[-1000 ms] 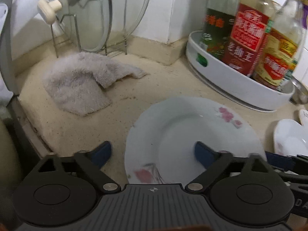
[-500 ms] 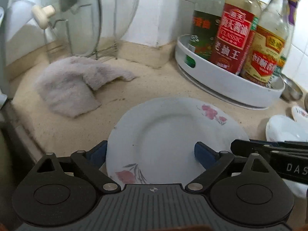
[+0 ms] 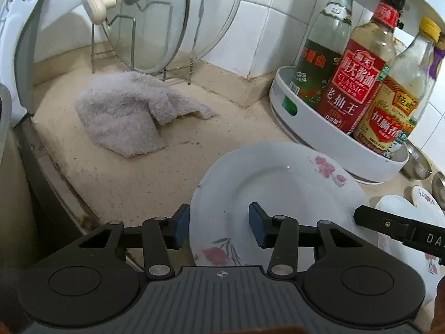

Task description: Organize plates and bowls

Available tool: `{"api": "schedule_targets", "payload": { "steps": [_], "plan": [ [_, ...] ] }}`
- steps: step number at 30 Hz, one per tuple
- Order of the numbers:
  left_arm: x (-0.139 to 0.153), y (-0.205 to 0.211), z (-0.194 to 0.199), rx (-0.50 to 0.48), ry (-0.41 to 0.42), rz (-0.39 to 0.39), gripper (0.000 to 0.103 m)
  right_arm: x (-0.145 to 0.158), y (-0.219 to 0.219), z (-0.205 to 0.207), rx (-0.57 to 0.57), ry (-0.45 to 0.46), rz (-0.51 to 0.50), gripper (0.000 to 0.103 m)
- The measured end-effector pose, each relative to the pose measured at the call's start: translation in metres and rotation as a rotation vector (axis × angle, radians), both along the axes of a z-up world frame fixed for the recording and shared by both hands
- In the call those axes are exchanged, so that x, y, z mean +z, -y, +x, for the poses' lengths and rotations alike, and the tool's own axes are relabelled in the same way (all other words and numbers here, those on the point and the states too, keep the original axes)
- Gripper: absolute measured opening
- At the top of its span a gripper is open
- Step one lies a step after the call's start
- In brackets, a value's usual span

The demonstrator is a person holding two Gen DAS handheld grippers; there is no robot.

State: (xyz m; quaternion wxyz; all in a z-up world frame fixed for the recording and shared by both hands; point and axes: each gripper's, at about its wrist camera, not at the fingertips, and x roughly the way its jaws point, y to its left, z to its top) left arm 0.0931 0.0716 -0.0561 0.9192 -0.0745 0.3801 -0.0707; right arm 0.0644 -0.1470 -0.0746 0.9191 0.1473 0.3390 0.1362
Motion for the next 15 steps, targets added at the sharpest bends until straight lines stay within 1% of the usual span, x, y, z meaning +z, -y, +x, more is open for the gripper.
{"api": "schedule_targets", "payload": {
  "steps": [3,6,10,15],
  "plan": [
    [0.003,0.005,-0.002,-0.012,0.011,0.0,0.052,0.002,0.003,-0.004,-0.012,0.012,-0.012,0.018],
    [0.004,0.01,-0.003,-0.025,0.013,-0.006,0.051,0.004,0.011,-0.008,-0.035,0.001,0.012,0.017],
    [0.01,0.019,-0.005,-0.054,0.025,-0.021,0.052,0.014,0.022,-0.018,-0.068,0.033,0.024,0.016],
    [0.015,0.037,-0.007,-0.105,0.039,-0.029,0.051,0.02,0.039,-0.028,-0.117,0.04,0.037,0.016]
  ]
}}
